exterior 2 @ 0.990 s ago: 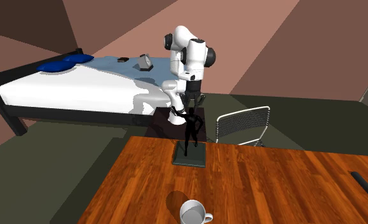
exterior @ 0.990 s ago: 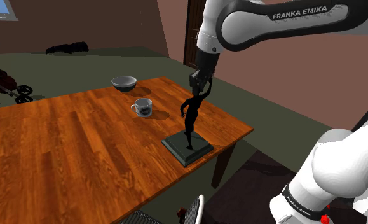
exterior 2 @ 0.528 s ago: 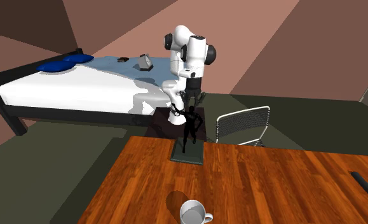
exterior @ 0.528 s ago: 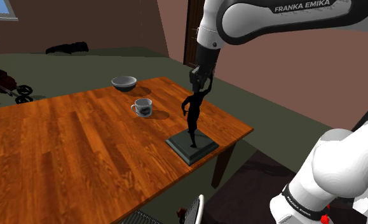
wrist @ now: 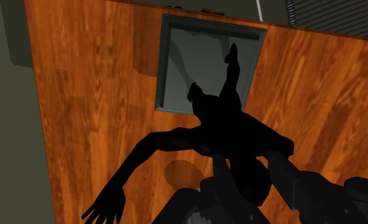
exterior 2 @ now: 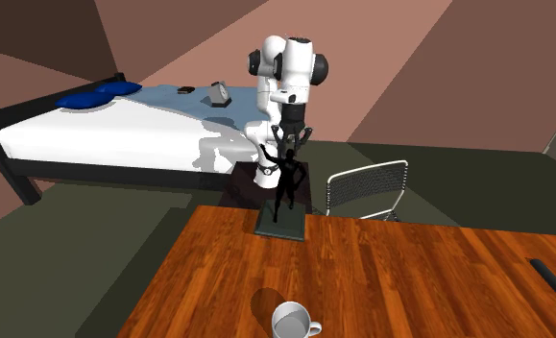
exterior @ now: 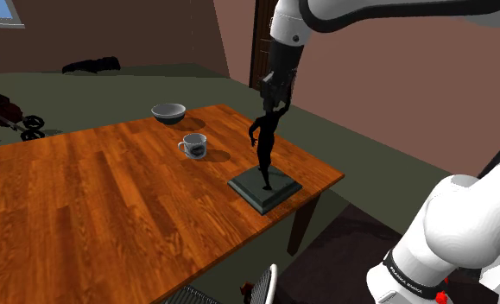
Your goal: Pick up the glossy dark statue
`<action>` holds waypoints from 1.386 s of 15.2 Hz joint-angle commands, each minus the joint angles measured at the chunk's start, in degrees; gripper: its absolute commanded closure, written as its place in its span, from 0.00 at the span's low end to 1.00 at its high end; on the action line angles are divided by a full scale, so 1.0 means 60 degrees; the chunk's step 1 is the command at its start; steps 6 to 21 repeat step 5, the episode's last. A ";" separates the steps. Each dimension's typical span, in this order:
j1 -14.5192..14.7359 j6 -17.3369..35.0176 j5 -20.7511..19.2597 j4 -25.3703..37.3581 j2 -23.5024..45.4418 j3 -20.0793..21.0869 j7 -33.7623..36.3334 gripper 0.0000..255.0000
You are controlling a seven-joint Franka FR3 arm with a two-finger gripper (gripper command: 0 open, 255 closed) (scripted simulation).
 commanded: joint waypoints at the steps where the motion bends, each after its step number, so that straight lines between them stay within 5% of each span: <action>1: -0.0012 -0.0262 -0.0009 0.0314 0.0038 -0.0013 -0.0027 1.00; 21: -0.0021 -0.0535 -0.0017 0.0642 0.0092 -0.0016 -0.0041 1.00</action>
